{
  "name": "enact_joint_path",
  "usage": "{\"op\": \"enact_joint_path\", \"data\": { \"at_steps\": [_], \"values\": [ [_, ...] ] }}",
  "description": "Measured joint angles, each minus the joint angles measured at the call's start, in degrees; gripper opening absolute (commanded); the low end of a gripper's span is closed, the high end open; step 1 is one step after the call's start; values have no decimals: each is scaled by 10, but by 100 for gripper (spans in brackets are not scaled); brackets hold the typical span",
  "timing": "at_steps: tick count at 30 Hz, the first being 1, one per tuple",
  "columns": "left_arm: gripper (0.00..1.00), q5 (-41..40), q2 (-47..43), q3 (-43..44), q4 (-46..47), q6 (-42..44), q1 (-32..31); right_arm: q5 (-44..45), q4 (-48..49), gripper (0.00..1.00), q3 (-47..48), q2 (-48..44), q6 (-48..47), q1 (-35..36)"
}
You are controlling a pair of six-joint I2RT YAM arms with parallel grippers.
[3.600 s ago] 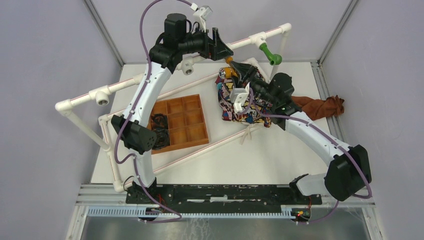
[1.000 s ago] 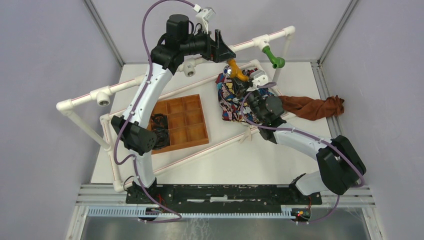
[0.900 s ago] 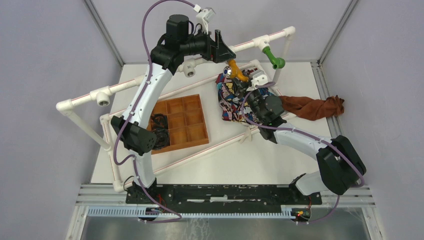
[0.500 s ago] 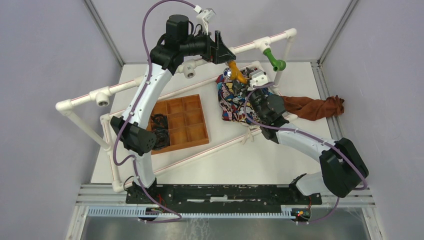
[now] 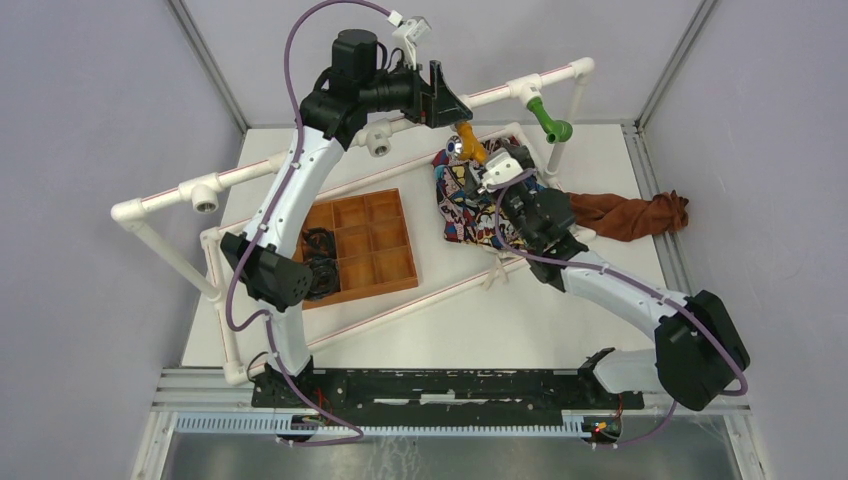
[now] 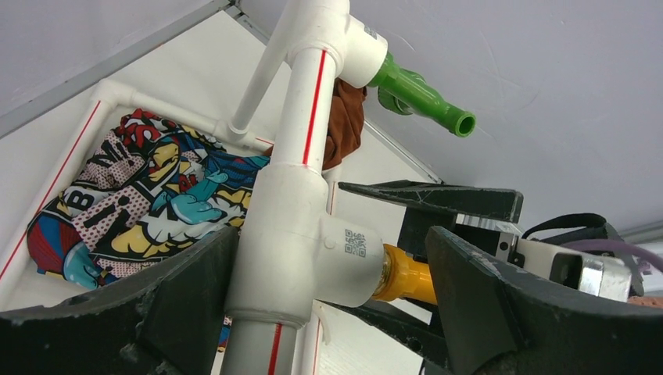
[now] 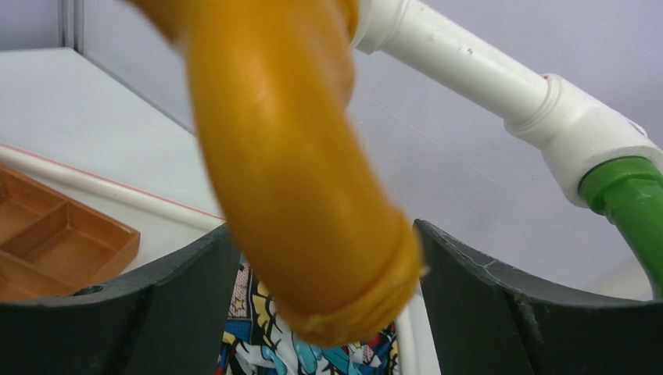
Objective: Install the water faucets
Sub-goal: Install the water faucet onto the adaptor.
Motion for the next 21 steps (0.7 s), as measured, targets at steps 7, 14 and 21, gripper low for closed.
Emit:
{"op": "enact_joint_path", "data": {
  "at_steps": [7,14,21],
  "values": [
    [99,-16,0,0,-3,-12,0,-7,-54,88,-13,-11,-62,0],
    [100,-29,0,0,-2,-13,2,-6,-90,89,-41,-54,-105,0],
    [100,-34,-2,0,-3,-16,5,-14,-141,88,-76,-132,-152,0]
  ]
}}
